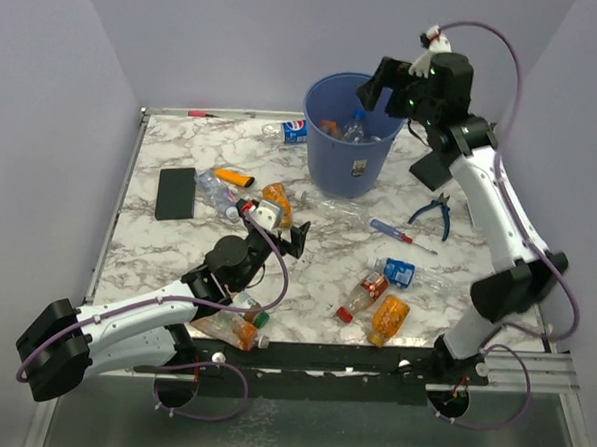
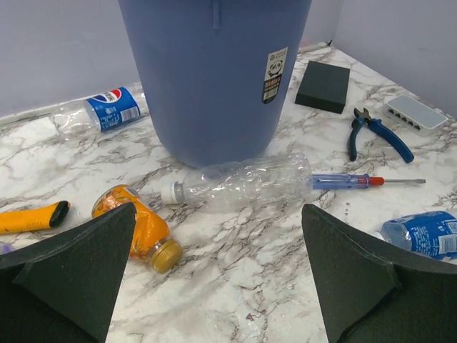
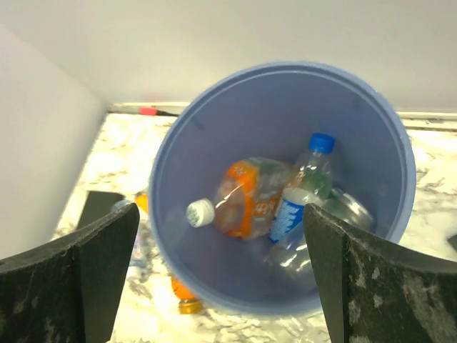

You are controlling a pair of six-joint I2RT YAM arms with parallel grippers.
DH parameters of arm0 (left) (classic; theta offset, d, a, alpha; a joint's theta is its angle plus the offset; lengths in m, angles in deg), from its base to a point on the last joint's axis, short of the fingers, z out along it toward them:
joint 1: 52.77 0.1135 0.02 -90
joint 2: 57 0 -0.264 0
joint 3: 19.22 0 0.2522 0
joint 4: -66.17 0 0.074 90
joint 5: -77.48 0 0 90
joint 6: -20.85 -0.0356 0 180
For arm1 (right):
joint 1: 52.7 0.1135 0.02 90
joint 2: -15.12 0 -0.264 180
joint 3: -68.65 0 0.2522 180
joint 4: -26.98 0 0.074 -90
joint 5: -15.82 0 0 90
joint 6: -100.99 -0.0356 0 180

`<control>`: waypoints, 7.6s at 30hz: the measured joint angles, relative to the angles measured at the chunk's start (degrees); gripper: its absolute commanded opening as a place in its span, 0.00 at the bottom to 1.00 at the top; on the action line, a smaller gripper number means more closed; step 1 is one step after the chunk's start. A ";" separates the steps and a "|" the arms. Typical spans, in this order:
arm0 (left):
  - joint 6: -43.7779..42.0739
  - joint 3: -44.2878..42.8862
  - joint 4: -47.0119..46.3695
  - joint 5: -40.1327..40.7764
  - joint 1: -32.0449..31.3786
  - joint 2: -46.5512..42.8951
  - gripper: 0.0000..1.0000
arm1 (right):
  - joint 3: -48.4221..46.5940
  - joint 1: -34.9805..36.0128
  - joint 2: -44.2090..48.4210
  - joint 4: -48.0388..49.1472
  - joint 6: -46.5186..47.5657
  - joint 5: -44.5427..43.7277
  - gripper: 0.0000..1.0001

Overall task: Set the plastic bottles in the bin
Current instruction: Place the plastic bottle in the trash bin, then pick up the plastic bottle at the center of the board.

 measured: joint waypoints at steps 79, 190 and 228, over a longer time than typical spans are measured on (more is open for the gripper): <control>34.84 -26.14 38.07 -7.98 26.29 19.04 0.27 | 84.56 0.52 57.77 26.14 -13.64 19.37 0.91; -23.91 -27.96 56.52 -53.90 5.95 -3.80 0.97 | 37.38 40.57 35.19 -22.91 11.56 -0.68 0.00; 8.46 -6.56 12.41 -44.72 2.62 -5.62 0.06 | 46.64 40.19 51.19 -0.28 8.13 -1.53 0.82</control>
